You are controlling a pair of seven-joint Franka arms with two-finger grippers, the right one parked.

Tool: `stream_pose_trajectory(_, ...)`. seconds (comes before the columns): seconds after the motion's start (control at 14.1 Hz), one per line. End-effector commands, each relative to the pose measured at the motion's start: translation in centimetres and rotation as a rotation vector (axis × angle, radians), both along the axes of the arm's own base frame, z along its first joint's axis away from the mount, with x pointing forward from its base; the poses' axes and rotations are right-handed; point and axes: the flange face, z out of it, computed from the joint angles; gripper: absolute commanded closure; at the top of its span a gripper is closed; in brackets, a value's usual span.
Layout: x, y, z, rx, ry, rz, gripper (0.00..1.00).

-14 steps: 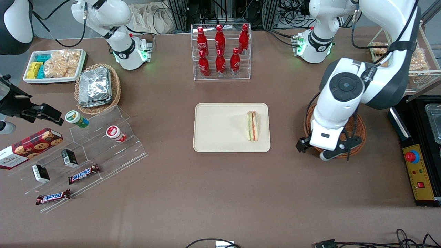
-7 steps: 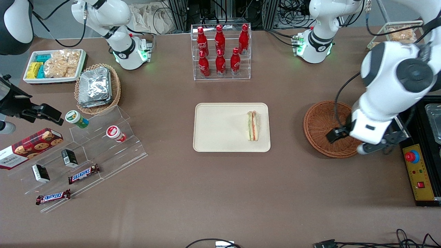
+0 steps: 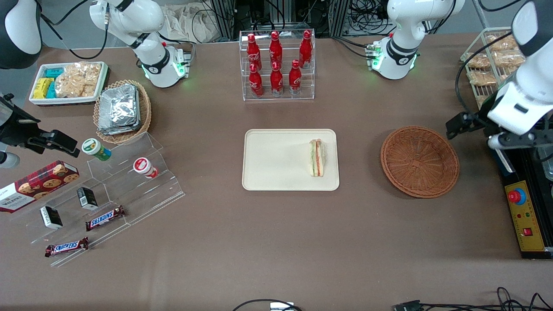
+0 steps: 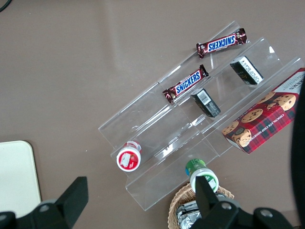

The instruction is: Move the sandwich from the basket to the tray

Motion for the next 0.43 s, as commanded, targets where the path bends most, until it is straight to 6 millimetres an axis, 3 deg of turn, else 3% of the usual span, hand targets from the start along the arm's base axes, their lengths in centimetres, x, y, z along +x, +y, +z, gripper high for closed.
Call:
stream_pose_trajectory(0.0,-2.1,0.0,2.1,-0.009,0.009,-0.031,0.00)
stream_pose_trajectory(0.35,-2.8,-0.1,3.5,-0.013,0.032,-0.059,0.00)
